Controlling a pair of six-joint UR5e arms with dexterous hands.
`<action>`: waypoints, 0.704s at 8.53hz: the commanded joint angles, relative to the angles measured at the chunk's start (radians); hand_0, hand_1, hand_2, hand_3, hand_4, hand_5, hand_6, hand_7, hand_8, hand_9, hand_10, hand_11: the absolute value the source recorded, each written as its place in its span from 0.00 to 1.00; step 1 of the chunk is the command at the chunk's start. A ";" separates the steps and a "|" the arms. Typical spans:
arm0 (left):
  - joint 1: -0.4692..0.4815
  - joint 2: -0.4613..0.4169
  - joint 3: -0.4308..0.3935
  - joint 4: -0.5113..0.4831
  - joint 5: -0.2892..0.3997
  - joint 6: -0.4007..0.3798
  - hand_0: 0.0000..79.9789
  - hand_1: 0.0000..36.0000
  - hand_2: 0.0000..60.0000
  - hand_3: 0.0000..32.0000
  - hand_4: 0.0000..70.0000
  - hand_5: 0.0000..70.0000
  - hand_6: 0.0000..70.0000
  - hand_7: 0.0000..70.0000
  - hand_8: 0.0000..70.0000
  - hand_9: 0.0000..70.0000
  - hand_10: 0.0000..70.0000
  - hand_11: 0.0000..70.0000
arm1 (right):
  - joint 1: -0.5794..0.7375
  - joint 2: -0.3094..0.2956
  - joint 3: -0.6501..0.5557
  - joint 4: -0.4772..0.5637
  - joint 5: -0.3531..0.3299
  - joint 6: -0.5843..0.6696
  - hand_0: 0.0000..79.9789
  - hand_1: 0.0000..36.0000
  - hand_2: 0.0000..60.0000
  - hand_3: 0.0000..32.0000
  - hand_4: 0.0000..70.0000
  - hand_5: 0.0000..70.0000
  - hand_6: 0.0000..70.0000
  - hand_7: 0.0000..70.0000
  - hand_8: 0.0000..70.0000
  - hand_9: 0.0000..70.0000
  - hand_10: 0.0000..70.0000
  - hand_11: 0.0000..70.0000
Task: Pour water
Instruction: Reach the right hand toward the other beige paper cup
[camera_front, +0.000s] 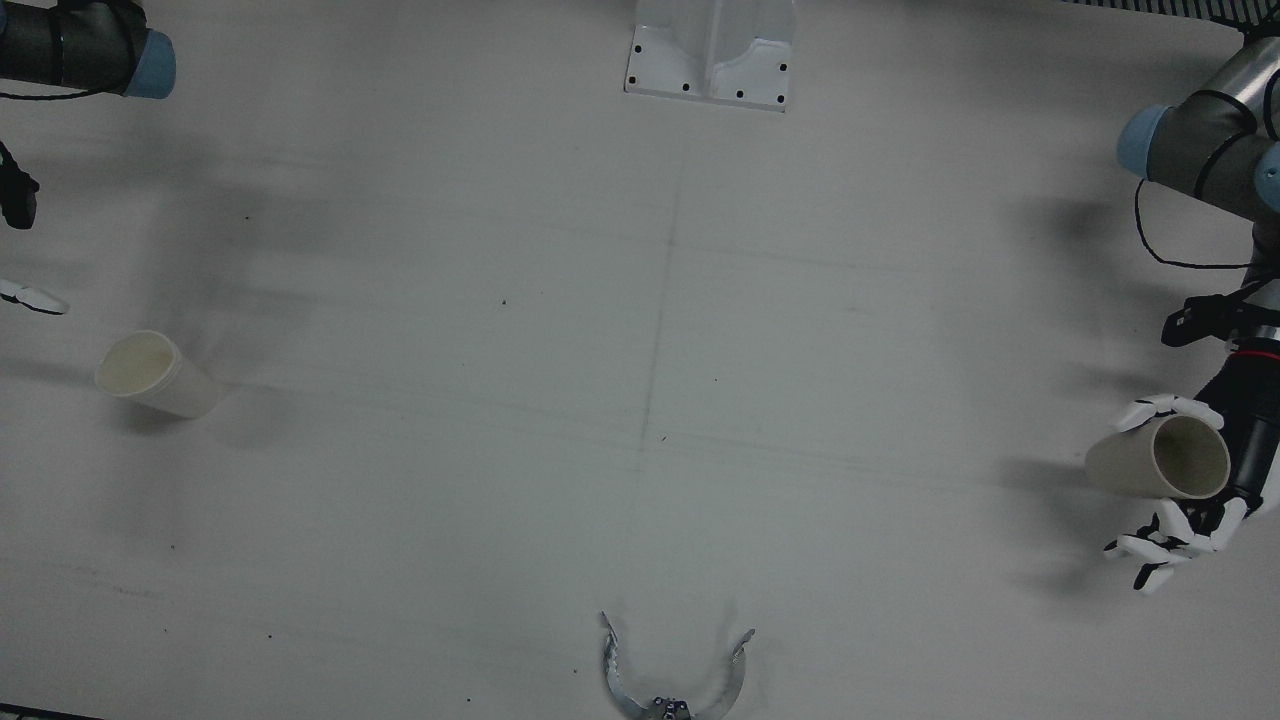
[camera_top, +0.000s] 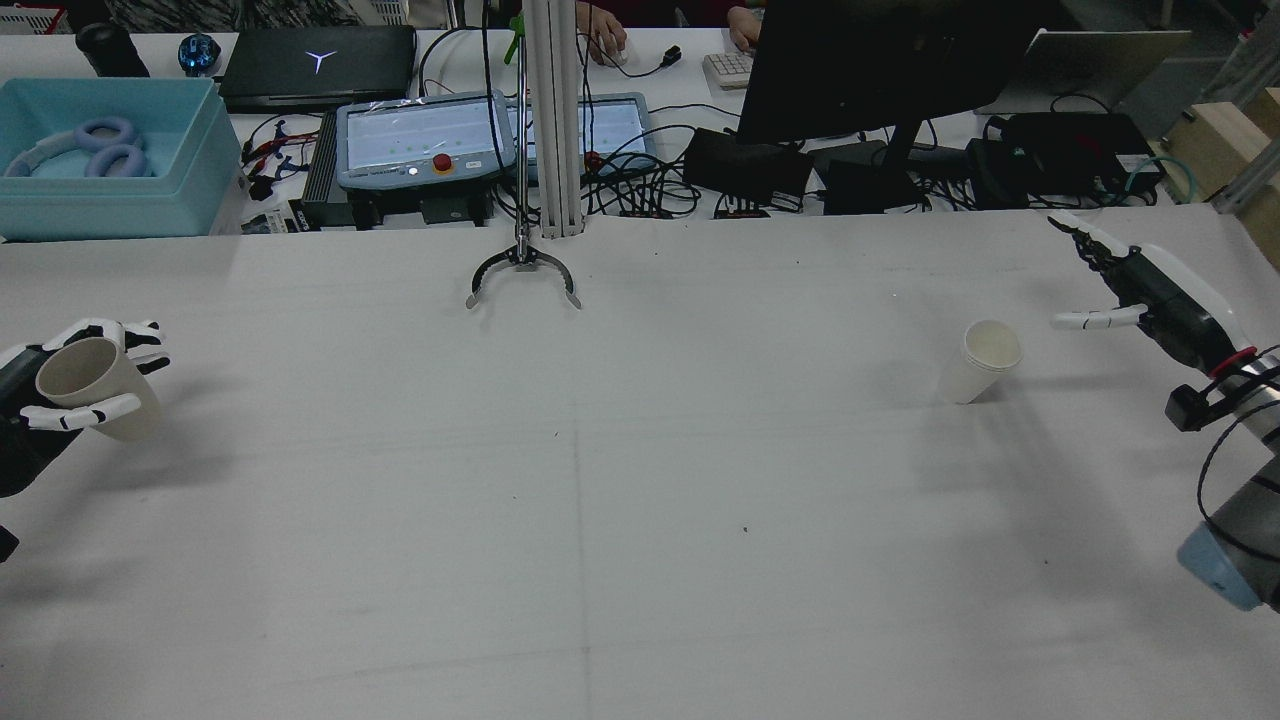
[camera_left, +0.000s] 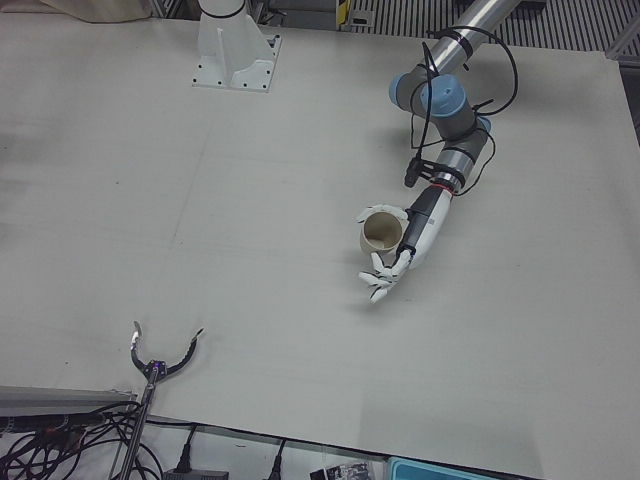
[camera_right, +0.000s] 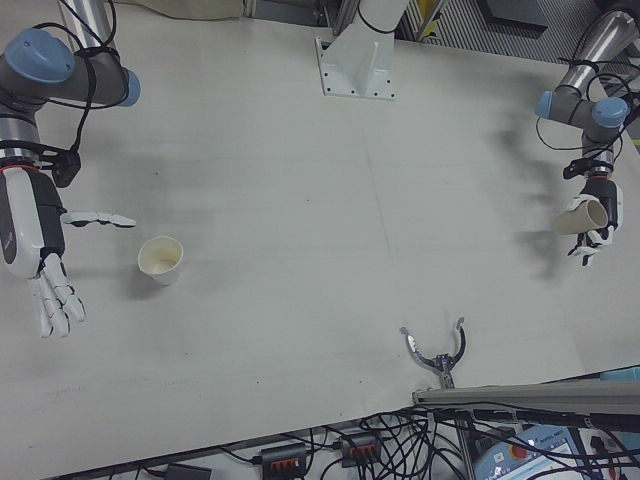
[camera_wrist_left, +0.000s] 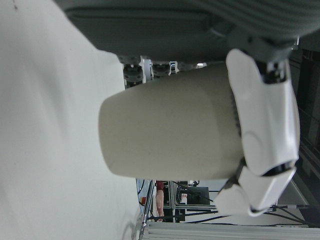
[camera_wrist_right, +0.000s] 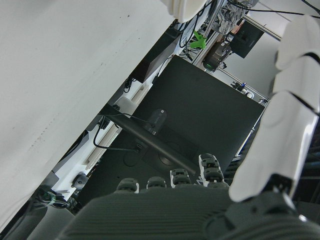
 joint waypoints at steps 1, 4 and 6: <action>0.001 0.000 -0.002 0.004 0.001 -0.002 0.65 0.64 0.61 0.00 0.24 1.00 0.21 0.58 0.09 0.20 0.19 0.30 | -0.033 0.044 -0.183 0.087 0.070 0.159 0.59 0.41 0.21 0.13 0.11 0.14 0.04 0.11 0.00 0.00 0.01 0.04; 0.003 -0.006 -0.002 0.016 0.001 -0.002 0.66 0.65 0.62 0.00 0.26 1.00 0.22 0.59 0.09 0.21 0.19 0.31 | -0.094 0.043 -0.023 0.040 0.091 0.281 0.59 0.38 0.24 0.21 0.16 0.19 0.07 0.18 0.00 0.02 0.01 0.03; 0.000 0.000 -0.003 0.014 -0.001 -0.004 0.65 0.65 0.62 0.00 0.25 1.00 0.22 0.59 0.10 0.21 0.19 0.31 | -0.136 0.034 -0.001 0.029 0.097 0.234 0.58 0.32 0.23 0.34 0.19 0.23 0.09 0.24 0.01 0.03 0.01 0.02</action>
